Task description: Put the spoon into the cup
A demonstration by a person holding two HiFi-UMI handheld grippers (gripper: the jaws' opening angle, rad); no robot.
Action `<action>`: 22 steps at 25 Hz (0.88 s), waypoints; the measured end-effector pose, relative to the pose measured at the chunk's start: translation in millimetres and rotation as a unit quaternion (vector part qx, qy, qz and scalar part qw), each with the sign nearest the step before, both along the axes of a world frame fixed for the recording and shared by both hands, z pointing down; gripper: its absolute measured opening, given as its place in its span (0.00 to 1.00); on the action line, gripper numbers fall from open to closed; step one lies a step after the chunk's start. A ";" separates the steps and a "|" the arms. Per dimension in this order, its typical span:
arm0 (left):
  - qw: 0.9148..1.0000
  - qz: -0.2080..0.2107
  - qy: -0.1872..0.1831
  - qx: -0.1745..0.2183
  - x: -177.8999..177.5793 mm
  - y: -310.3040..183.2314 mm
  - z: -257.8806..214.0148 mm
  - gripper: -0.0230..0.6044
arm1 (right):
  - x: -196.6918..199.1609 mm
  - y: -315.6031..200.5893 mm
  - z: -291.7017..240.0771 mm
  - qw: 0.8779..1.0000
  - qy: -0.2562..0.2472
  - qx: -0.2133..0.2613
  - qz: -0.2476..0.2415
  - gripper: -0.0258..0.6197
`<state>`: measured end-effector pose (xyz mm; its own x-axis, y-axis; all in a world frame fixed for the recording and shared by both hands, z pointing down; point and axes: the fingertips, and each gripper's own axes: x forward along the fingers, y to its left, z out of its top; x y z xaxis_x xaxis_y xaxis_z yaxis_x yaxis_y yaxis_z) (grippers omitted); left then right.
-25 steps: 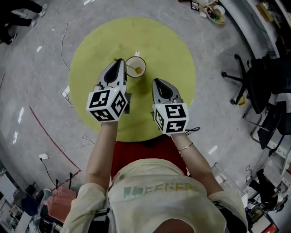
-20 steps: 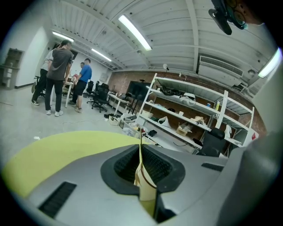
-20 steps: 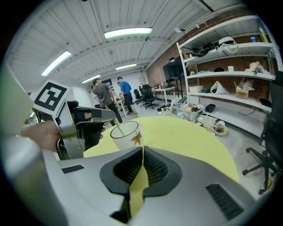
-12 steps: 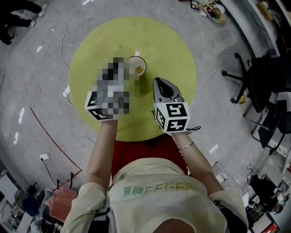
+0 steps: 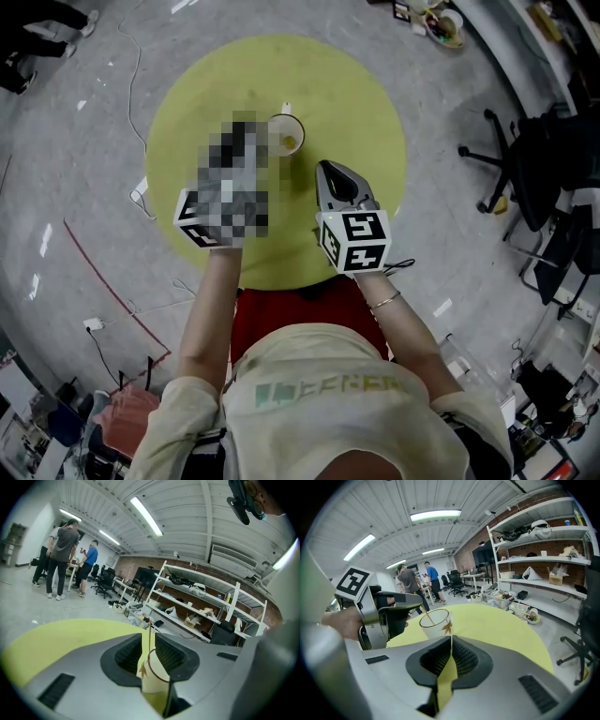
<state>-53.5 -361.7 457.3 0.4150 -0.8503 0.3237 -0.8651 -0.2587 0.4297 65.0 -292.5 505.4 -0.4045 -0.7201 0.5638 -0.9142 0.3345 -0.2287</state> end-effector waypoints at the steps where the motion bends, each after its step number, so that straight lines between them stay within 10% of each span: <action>1: 1.000 0.002 0.001 0.001 0.4 1.2 -1.1 0.17 | -0.1 0.7 -0.4 1.000 0.000 0.000 0.001 0.10; 22: 1.000 0.010 -0.004 -0.010 -23.0 53.5 -2.2 0.17 | -18.5 38.7 -6.0 1.000 0.014 -0.004 0.010 0.10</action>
